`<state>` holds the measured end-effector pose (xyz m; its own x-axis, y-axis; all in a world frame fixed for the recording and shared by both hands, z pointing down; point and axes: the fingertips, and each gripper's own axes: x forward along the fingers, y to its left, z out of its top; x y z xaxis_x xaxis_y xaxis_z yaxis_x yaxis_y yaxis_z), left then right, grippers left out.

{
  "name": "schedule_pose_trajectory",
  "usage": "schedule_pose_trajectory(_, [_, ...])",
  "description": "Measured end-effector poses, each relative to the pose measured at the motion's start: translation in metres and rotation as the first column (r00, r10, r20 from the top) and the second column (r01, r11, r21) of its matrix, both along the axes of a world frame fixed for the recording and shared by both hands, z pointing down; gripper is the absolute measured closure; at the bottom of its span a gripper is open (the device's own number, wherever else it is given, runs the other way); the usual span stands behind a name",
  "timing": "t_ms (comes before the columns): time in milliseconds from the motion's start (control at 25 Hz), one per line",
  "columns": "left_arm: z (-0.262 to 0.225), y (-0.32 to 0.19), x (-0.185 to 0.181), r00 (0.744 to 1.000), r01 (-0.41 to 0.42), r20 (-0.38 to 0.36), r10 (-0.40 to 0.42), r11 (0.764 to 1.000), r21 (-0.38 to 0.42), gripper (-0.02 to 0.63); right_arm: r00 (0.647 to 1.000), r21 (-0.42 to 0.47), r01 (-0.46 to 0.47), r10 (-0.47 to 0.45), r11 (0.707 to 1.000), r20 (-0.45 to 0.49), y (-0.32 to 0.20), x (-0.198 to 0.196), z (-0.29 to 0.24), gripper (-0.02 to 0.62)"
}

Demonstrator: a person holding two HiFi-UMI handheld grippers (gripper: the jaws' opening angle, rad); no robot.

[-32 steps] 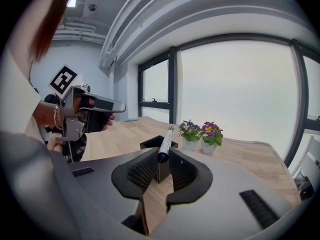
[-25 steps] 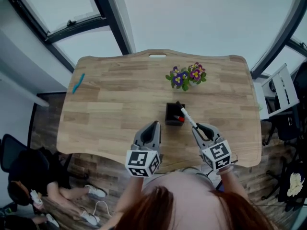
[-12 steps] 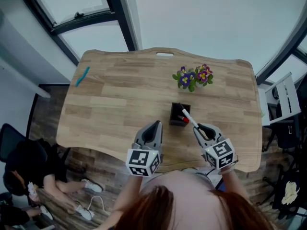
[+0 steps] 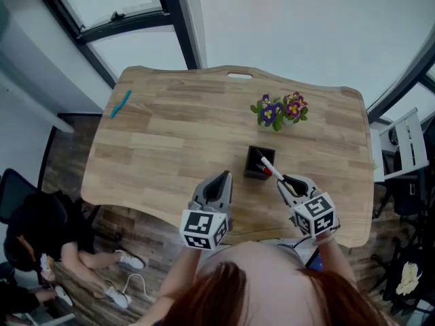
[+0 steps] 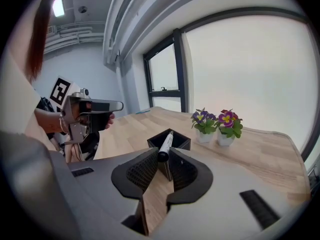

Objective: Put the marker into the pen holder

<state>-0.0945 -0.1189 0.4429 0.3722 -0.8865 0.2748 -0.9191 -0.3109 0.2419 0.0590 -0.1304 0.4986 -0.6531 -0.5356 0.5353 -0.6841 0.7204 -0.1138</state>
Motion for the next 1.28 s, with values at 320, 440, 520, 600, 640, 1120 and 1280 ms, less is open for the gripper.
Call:
schedule_pose_trajectory(320, [0.001,-0.005,-0.005,1.000,0.010,0.006,-0.010,1.000,-0.004,0.604,1.000,-0.020,0.002,-0.002,1.000,0.005,-0.012,0.000,0.000,0.535])
schedule_pose_trajectory(440, [0.002,-0.007,-0.007,1.000,0.015,0.005,-0.015,1.000,-0.007,0.604,1.000,-0.022,-0.002,0.002,1.000,0.010,-0.016,0.000,0.000,0.535])
schedule_pose_trajectory(520, [0.002,-0.008,-0.008,1.000,0.019,0.005,-0.019,1.000,-0.009,0.604,1.000,-0.022,-0.001,0.002,1.000,0.014,-0.019,-0.001,0.000,0.535])
schedule_pose_trajectory(600, [0.003,-0.008,-0.009,1.000,0.024,0.005,-0.024,1.000,-0.010,0.604,1.000,-0.022,0.002,-0.001,1.000,0.017,-0.021,-0.002,0.000,0.535])
schedule_pose_trajectory(640, [0.004,-0.009,-0.009,1.000,0.026,0.006,-0.026,1.000,-0.011,0.604,1.000,-0.023,0.004,-0.004,1.000,0.017,-0.022,-0.003,0.001,0.535])
schedule_pose_trajectory(1120, [0.006,-0.008,-0.017,0.998,0.069,0.009,-0.069,0.997,-0.023,0.604,0.999,-0.040,0.043,-0.042,0.998,0.015,-0.034,-0.016,0.012,0.534])
schedule_pose_trajectory(1280, [0.006,-0.007,-0.020,0.996,0.084,0.010,-0.084,0.996,-0.024,0.604,0.999,-0.049,0.052,-0.051,0.997,0.010,-0.037,-0.020,0.017,0.535])
